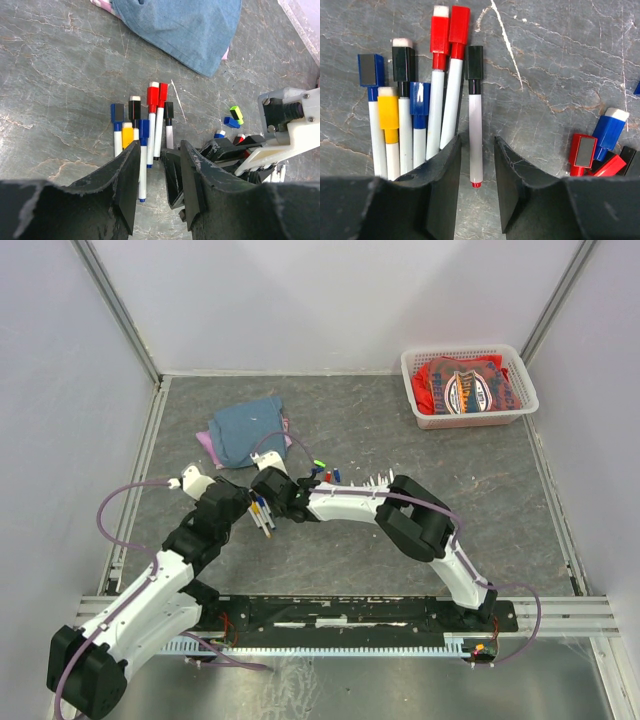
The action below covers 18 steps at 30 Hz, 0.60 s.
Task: Open the pen caps
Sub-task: Pick up the pen from the center of the board.
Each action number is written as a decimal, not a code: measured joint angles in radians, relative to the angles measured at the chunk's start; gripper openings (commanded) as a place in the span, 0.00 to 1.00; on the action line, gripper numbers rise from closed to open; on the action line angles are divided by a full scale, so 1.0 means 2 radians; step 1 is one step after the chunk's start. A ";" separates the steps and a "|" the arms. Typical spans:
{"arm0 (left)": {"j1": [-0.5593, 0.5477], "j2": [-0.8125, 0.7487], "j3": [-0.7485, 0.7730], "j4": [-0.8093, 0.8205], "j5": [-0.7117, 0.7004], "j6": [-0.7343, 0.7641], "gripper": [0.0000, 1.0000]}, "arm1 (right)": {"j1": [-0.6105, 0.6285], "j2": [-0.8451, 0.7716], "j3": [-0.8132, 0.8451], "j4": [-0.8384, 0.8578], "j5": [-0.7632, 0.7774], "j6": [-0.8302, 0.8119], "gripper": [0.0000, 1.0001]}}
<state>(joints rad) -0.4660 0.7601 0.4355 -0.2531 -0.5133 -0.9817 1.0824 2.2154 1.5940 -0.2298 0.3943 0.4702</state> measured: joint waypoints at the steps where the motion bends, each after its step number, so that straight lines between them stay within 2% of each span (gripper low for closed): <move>1: 0.000 -0.001 0.000 0.000 0.000 -0.001 0.45 | 0.002 0.000 0.000 -0.001 0.003 0.000 0.37; 9: 0.000 -0.003 0.000 0.000 0.000 -0.002 0.50 | 0.012 0.001 -0.001 0.000 0.017 0.006 0.18; 13: 0.001 -0.004 0.000 0.000 0.002 -0.008 0.54 | 0.014 -0.002 -0.013 0.014 0.026 0.013 0.05; 18: 0.003 -0.005 0.000 0.000 0.010 -0.008 0.55 | 0.014 -0.026 -0.057 0.044 0.025 0.022 0.01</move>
<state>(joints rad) -0.4591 0.7506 0.4355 -0.2527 -0.4942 -0.9977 1.1095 2.1628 1.4796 -0.1421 0.4442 0.5137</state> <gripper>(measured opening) 0.541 0.079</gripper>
